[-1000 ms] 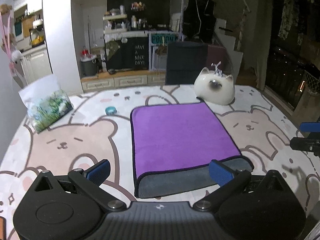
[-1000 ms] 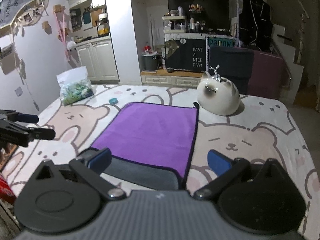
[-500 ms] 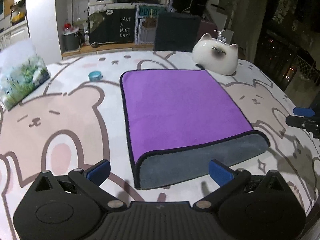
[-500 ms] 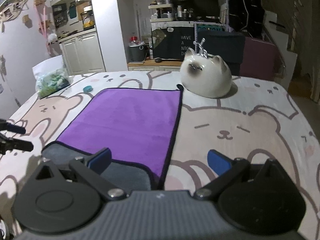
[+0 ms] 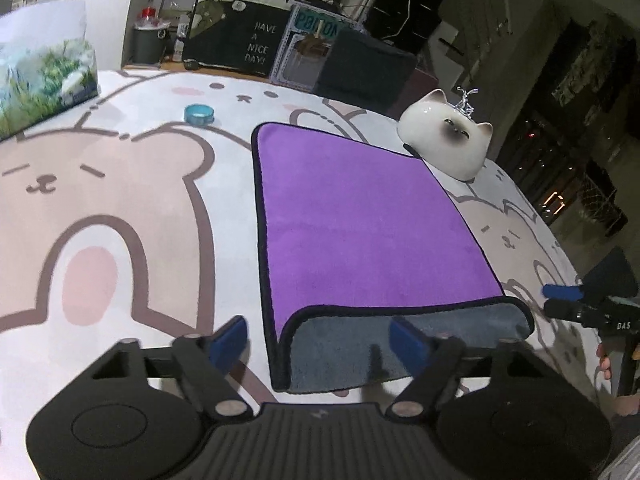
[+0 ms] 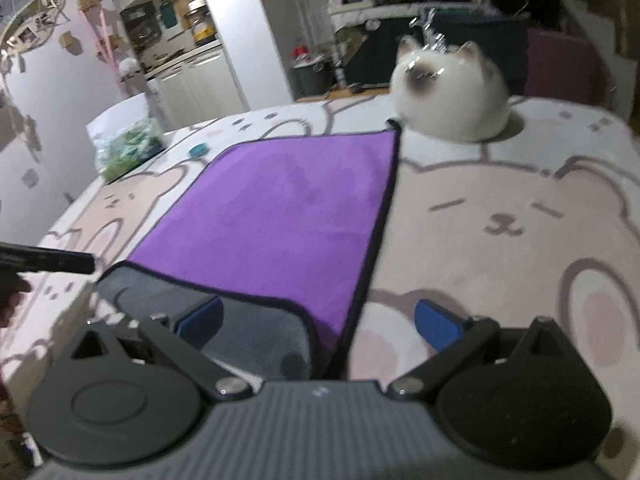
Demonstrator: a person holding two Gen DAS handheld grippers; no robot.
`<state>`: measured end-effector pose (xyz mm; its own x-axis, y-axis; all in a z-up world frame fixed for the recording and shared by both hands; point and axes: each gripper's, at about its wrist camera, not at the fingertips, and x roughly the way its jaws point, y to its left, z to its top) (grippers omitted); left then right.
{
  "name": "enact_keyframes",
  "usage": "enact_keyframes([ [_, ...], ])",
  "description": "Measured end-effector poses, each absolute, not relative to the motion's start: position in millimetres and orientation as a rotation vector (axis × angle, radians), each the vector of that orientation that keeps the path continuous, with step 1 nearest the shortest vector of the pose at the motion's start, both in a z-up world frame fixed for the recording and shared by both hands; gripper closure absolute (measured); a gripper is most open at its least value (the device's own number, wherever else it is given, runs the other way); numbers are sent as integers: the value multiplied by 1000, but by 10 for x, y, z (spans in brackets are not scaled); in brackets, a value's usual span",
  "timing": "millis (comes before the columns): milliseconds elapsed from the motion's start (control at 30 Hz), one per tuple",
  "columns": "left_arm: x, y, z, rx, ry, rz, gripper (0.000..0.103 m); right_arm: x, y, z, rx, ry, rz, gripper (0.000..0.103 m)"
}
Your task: Fold towel
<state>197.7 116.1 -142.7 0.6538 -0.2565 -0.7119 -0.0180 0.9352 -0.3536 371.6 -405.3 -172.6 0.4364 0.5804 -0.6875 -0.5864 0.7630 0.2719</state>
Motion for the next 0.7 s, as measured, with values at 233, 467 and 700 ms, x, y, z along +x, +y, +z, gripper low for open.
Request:
enact_keyframes([
  [233,1995,1220,-1548,-388,885,-163,61,3772,-3985,-1839,-9,967,749,57],
  [467,1990,1247,-1578,-398,889,-163,75,3781,-3966,-1886,-2,987,764,66],
  [700,2001,1299,-1644,-413,910,-149,88,3773,-3907,-1932,-14,1009,762,76],
])
